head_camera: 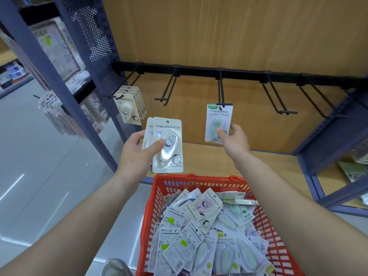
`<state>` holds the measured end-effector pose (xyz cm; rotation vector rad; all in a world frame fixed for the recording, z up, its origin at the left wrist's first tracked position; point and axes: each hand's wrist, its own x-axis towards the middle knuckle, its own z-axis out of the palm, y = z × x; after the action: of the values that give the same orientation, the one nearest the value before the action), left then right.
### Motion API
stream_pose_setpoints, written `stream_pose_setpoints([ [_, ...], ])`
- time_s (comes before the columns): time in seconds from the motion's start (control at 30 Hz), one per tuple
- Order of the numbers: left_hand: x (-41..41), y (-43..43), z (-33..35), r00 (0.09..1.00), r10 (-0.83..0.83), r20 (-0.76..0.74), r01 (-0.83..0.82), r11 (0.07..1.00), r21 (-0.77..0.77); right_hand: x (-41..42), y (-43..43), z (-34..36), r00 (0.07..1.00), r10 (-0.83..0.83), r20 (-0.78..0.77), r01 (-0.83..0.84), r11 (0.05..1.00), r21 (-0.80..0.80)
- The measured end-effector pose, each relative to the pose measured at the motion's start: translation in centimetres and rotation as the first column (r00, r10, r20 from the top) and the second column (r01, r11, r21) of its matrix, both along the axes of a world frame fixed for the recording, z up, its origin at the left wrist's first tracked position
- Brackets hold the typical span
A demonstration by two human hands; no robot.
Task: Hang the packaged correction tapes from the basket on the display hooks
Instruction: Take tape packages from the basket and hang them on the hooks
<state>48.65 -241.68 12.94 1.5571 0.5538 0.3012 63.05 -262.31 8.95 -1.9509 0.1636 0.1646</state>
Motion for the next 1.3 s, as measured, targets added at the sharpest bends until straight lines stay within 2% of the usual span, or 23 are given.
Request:
stream_pose_setpoints([
  [0.03,-0.1,0.3,0.0,1.000,0.007,0.006,-0.007,1.000,-0.012,-0.5,0.2,-0.2,0.999,-0.036,0.001,0.036,0.993,-0.113],
  [0.07,-0.1,0.5,-0.1,1.000,0.010,0.011,-0.009,1.000,-0.021,-1.4,0.6,-0.3,0.998,-0.056,0.013,0.058,0.986,-0.153],
  [0.1,-0.2,0.7,-0.1,1.000,0.009,0.017,-0.008,1.000,-0.026,-2.6,1.0,-0.3,0.999,-0.039,0.022,0.042,0.991,-0.124],
  [0.17,-0.5,1.0,-0.2,1.000,0.010,0.027,-0.009,0.999,-0.039,-5.2,2.4,0.2,0.991,0.132,0.020,-0.133,0.990,0.050],
  [0.27,-0.9,1.4,-0.4,0.999,0.003,0.037,-0.002,0.999,-0.038,-8.4,5.7,1.6,0.908,0.419,0.003,-0.406,0.877,0.256],
  [0.37,-1.5,2.2,-0.3,0.999,0.025,0.046,-0.024,0.999,-0.025,-8.8,8.8,2.0,0.897,0.441,0.006,-0.408,0.823,0.396],
  [0.5,-2.7,5.5,-0.1,0.986,0.165,0.025,-0.166,0.986,0.026,-7.5,12.1,1.4,0.911,0.413,-0.013,-0.370,0.830,0.417],
  [0.67,-4.7,9.3,0.0,0.962,0.271,-0.022,-0.270,0.963,0.019,-5.1,17.0,1.7,0.924,0.382,-0.007,-0.355,0.866,0.352],
  [1.03,-5.2,11.8,-0.2,0.956,0.292,-0.004,-0.292,0.955,-0.055,-1.6,24.9,1.2,0.925,0.373,0.068,-0.377,0.887,0.267],
  [1.13,-5.0,11.8,-0.3,0.954,0.300,-0.006,-0.300,0.951,-0.079,-1.0,25.4,0.7,0.943,0.326,0.064,-0.332,0.930,0.156],
  [1.23,-4.7,11.6,-0.3,0.953,0.301,-0.021,-0.302,0.950,-0.086,-1.7,24.5,1.1,0.953,0.280,0.117,-0.274,0.959,-0.065],
  [1.27,-4.6,11.5,-0.3,0.955,0.297,-0.020,-0.298,0.950,-0.093,-2.6,23.8,1.3,0.948,0.289,0.135,-0.283,0.957,-0.056],
  [1.3,-4.5,11.4,-0.2,0.956,0.294,-0.018,-0.295,0.950,-0.100,-3.6,22.9,1.4,0.938,0.322,0.130,-0.328,0.944,0.031],
])
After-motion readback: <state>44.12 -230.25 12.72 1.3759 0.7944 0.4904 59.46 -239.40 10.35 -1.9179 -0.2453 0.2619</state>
